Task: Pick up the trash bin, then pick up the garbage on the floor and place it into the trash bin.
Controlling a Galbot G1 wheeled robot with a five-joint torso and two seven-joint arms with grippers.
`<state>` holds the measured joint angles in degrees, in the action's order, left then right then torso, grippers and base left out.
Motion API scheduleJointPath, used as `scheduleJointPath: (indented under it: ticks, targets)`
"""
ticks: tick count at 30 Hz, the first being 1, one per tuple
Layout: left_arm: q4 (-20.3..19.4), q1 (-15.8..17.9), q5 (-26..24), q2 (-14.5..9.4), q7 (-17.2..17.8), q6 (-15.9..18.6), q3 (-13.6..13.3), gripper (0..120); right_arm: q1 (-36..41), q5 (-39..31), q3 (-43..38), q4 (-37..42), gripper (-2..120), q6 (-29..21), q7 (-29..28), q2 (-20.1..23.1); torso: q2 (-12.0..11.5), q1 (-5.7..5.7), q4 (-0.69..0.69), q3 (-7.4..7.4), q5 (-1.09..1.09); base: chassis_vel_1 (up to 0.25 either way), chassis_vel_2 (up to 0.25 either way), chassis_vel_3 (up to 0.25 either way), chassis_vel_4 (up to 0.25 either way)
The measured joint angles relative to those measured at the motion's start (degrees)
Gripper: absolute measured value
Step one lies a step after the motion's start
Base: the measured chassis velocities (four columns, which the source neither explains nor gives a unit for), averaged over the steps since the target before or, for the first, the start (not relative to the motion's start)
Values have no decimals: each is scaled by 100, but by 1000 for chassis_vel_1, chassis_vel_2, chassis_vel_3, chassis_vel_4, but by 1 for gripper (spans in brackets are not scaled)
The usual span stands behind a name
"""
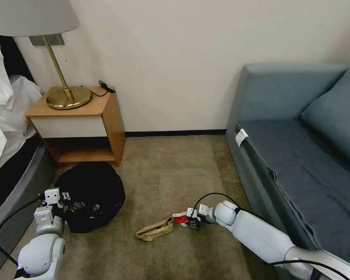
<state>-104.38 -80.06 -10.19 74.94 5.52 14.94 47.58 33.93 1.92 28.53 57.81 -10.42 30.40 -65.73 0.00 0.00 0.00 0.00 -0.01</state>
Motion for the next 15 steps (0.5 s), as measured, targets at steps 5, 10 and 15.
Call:
scheduleJointPath:
  ticks: [5, 10, 15]
  targets:
    - [0, 8, -1, -15, -1, 0, -9, 4, 32, 1, -90, 7, 14, 11, 2, -6, 0, 0, 0, 0, 1, 0, 0, 0, 0]
    - [0, -13, 0, -19, -6, -3, -28, 4, 76, 18, -211, 4, 0, 61, 31, -13, 0, 0, 0, 0, 0, 0, 0, 0, 0]
    - [16, -11, -1, -49, -11, -8, -29, 4, 126, 55, -443, 4, 0, 80, 39, -107, 0, 0, -1, 0, 0, 0, 0, 0, 0]
